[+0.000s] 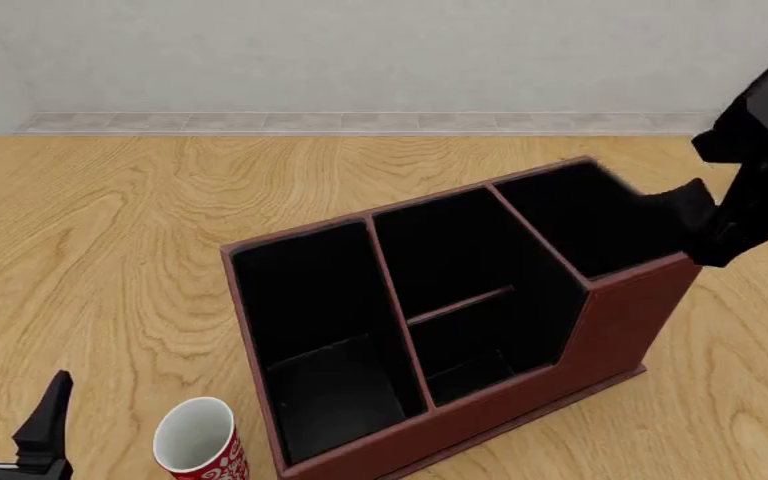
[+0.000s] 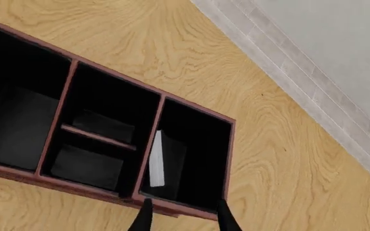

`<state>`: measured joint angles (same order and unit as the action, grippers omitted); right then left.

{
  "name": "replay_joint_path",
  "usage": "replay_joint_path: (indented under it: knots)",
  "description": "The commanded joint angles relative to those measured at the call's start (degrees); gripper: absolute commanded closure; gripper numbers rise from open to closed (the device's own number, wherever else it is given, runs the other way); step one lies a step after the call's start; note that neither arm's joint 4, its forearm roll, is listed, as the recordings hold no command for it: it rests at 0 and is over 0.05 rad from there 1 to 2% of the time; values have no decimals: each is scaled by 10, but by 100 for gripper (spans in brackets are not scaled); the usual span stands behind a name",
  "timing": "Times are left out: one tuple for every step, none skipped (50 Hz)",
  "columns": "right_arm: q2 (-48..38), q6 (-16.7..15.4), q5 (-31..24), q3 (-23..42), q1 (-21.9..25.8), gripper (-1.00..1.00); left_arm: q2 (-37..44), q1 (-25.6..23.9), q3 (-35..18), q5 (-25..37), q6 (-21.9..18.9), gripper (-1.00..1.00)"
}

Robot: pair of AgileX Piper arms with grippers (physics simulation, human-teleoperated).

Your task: Pick up the book and place it in the right compartment of the caddy.

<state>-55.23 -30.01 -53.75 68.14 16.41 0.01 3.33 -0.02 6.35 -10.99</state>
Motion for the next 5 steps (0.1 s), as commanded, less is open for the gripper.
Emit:
replay_joint_path:
  knots:
    - [78, 22, 21, -61, 10, -100, 0, 3, 0, -5, -3, -100]
    - [87, 21, 22, -69, 9, -100, 0, 3, 0, -5, -3, -100]
    - [96, 23, 24, -75, 11, -100, 0, 2, 0, -5, -4, -100]
    - [104, 26, 24, -80, 13, -100, 0, 2, 0, -5, -3, -100]
    - [112, 28, 25, -85, 14, -100, 0, 2, 0, -5, -3, -100]
